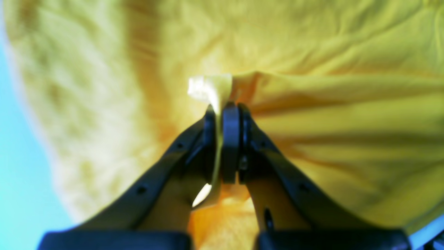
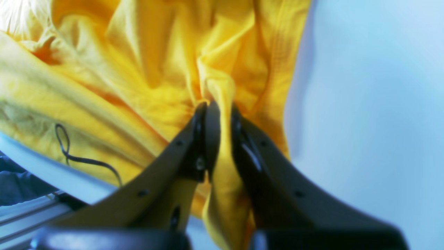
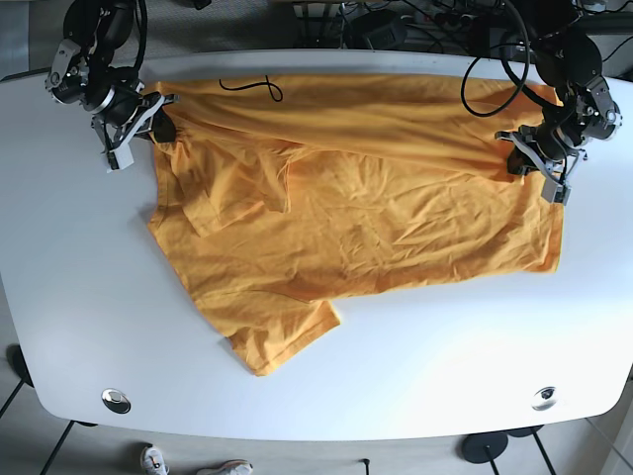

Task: Fold the T-shirt properly
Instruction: 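Pull the shirt edge taut with both grippers to smooth it, then release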

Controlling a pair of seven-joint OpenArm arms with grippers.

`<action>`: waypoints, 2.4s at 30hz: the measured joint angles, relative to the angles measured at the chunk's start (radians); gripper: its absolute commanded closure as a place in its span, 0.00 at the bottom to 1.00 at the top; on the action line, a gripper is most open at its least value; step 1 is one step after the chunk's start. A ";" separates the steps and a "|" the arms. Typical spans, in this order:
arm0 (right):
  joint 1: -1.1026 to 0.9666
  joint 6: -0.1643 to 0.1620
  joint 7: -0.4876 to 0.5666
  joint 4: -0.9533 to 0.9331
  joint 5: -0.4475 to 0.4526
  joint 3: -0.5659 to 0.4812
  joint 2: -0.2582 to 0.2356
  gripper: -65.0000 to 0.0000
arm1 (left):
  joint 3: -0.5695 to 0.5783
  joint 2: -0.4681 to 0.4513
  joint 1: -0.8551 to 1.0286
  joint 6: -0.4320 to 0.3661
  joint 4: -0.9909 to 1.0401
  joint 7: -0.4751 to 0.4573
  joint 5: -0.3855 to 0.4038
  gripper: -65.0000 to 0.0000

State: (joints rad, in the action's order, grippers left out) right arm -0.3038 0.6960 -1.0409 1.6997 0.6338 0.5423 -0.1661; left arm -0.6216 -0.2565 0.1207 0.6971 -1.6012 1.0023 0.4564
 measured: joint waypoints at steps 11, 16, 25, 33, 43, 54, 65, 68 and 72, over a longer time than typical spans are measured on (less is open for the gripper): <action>-0.017 0.001 -0.003 0.114 0.018 0.038 -0.002 0.98 | -0.219 0.013 0.045 0.004 -0.280 0.198 0.027 1.00; -0.072 0.009 -0.002 0.154 0.034 0.032 0.003 0.98 | -0.377 0.016 0.092 0.004 -0.280 0.308 0.035 1.00; -0.150 0.009 -0.002 0.152 0.032 0.029 0.002 0.97 | -0.357 -0.036 0.121 0.007 -0.110 0.237 0.034 1.00; -0.149 0.003 0.008 0.064 0.000 0.032 -0.003 0.97 | -0.187 -0.104 0.097 0.007 0.041 0.066 0.006 0.53; -0.146 0.003 0.008 0.084 0.017 0.036 -0.012 0.80 | -0.321 -0.116 0.056 0.004 -0.042 0.062 0.016 0.41; -0.145 0.000 0.008 0.085 0.003 0.036 -0.011 0.73 | -0.430 -0.121 0.008 0.000 0.103 0.209 0.064 0.41; -0.143 0.000 0.008 0.085 0.003 0.037 -0.011 0.73 | -0.321 -0.129 0.167 0.000 -0.016 0.203 0.272 0.42; -0.144 0.000 0.008 0.085 0.005 0.040 -0.011 0.72 | -0.320 -0.053 0.178 0.000 -0.070 0.221 0.117 0.55; -0.123 0.000 0.008 0.085 0.007 0.054 -0.010 0.72 | -0.214 -0.024 0.170 0.000 -0.102 0.208 -0.071 0.61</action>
State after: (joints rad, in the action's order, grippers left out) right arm -0.4271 0.6960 -1.0328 1.7844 0.6411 0.5964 -0.1761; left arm -0.8360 -0.2802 0.2909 0.6971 -1.7035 1.2098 0.3859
